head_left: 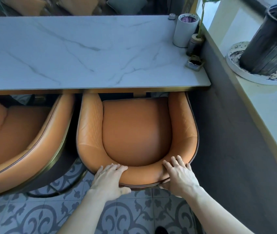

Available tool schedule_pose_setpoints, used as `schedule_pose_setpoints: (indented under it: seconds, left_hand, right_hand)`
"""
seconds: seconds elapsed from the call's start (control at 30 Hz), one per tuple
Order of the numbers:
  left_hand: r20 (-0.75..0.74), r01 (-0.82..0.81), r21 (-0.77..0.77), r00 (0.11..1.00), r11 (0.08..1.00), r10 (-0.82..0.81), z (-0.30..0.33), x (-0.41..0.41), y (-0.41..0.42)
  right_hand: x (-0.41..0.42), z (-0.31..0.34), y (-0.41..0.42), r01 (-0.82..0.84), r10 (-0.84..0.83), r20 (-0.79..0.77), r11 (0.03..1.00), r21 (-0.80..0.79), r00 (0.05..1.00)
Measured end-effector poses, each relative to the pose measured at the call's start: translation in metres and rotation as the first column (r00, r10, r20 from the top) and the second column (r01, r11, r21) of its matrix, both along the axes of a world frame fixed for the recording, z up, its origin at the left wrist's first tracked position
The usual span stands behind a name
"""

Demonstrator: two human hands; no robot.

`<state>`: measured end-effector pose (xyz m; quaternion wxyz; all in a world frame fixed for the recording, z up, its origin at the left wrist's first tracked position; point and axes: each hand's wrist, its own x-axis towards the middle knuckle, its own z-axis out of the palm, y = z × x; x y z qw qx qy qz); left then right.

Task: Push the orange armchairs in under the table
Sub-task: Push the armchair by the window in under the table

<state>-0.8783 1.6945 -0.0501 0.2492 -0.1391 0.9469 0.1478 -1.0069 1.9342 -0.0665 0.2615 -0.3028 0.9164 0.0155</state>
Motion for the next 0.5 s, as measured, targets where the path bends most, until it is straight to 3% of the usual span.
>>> schedule_pose_setpoints:
  seconds: [0.33, 0.5]
  left_hand:
    - [0.027, -0.131, -0.005, 0.991, 0.991, 0.131, 0.089, 0.013, 0.007]
    - [0.003, -0.171, 0.003, 0.985, 0.985, 0.171, 0.124, 0.032, -0.007]
  right_hand:
    - [0.007, 0.087, 0.001, 0.049, -0.05, 0.144, 0.999, 0.01, 0.988]
    - [0.019, 0.124, -0.01, 0.042, -0.05, 0.133, 0.997, 0.066, 0.99]
